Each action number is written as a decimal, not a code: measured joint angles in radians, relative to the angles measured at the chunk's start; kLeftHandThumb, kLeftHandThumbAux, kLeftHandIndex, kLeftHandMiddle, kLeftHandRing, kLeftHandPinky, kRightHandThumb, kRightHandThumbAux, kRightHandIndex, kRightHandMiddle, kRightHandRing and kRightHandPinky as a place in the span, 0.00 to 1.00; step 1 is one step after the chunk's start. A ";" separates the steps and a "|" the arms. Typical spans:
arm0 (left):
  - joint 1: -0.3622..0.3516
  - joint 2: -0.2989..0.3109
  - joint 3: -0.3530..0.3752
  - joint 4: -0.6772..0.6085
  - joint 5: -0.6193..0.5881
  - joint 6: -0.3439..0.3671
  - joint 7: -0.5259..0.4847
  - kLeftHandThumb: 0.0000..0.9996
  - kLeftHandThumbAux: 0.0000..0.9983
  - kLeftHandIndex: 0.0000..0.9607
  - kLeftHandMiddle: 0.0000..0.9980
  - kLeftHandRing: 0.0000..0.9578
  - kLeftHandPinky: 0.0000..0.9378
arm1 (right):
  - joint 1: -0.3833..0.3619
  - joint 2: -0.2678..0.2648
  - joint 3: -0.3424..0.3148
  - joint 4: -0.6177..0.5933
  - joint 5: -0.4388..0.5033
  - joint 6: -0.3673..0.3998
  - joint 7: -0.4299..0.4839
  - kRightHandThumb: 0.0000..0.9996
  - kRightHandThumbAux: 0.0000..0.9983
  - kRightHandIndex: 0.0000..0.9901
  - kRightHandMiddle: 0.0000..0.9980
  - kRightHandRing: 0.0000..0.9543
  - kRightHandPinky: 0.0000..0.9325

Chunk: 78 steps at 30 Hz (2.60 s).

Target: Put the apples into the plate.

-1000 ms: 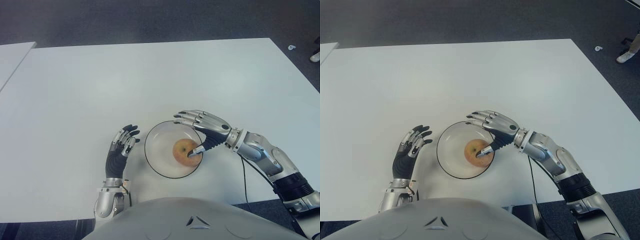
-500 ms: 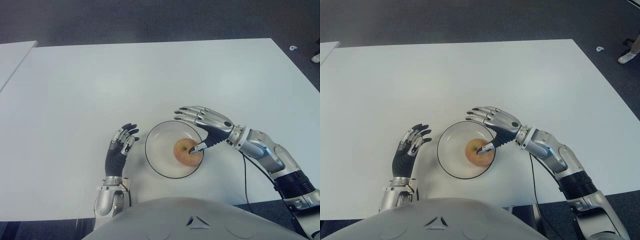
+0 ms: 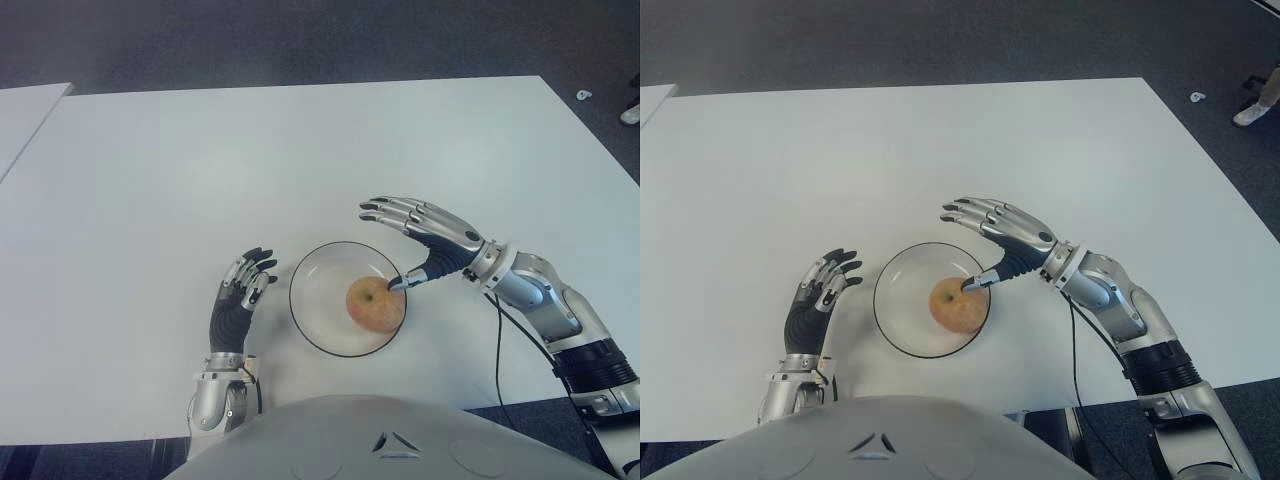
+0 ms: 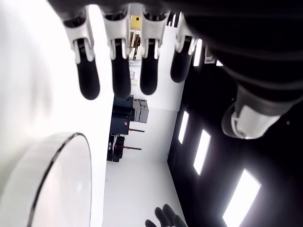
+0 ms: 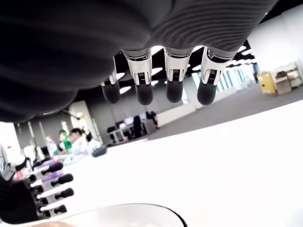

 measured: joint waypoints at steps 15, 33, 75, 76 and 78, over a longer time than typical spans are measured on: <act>0.020 0.013 0.030 0.001 -0.009 -0.006 0.000 0.31 0.53 0.22 0.24 0.28 0.34 | 0.173 0.183 -0.134 0.119 0.419 0.147 0.036 0.16 0.45 0.05 0.08 0.09 0.16; 0.016 0.049 0.091 -0.041 -0.068 0.064 -0.010 0.36 0.54 0.23 0.24 0.28 0.35 | 0.345 0.443 -0.227 -0.122 0.768 0.545 -0.021 0.28 0.55 0.15 0.24 0.24 0.28; 0.032 0.038 0.137 -0.111 -0.074 0.166 -0.003 0.41 0.55 0.21 0.26 0.32 0.38 | 0.414 0.647 -0.272 0.086 0.686 0.367 -0.056 0.35 0.60 0.26 0.35 0.34 0.36; 0.031 0.038 0.138 -0.111 -0.074 0.168 -0.003 0.41 0.55 0.21 0.26 0.32 0.38 | 0.414 0.647 -0.273 0.086 0.686 0.366 -0.056 0.35 0.60 0.25 0.36 0.34 0.35; 0.031 0.037 0.140 -0.112 -0.074 0.174 -0.003 0.41 0.55 0.21 0.26 0.32 0.38 | 0.414 0.647 -0.274 0.088 0.686 0.363 -0.056 0.35 0.60 0.25 0.36 0.34 0.34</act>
